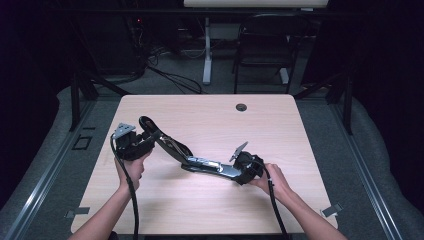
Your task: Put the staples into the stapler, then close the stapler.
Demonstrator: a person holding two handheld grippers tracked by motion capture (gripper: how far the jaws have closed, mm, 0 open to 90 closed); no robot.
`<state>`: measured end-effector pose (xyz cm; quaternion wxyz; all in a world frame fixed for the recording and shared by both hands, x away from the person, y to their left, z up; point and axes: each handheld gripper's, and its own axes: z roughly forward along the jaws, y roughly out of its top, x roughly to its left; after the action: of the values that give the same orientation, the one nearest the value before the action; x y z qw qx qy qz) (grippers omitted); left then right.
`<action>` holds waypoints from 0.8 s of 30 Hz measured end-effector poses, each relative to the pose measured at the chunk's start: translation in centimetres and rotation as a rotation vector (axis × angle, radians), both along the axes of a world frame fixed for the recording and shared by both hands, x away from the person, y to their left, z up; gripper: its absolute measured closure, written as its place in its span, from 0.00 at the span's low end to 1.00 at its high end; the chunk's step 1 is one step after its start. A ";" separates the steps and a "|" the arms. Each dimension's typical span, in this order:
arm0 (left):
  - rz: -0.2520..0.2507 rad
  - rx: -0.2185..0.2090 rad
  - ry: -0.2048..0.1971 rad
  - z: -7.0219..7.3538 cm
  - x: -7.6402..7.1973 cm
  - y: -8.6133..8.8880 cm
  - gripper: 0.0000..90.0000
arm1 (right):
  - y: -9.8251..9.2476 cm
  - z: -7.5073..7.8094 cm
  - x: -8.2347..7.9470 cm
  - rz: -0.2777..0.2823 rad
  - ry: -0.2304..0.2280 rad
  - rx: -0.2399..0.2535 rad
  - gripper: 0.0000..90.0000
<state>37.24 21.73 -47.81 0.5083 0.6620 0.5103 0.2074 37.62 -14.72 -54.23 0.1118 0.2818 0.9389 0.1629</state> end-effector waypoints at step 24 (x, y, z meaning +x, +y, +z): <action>0.025 0.029 0.003 0.3 -1.2 -0.1 0.67 | -0.7 1.3 1.6 -0.024 0.003 0.110 0.58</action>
<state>36.08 21.61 -47.53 0.4953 0.6630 0.5165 0.2201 39.19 -15.41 -52.95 0.0968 0.2991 0.9252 0.2124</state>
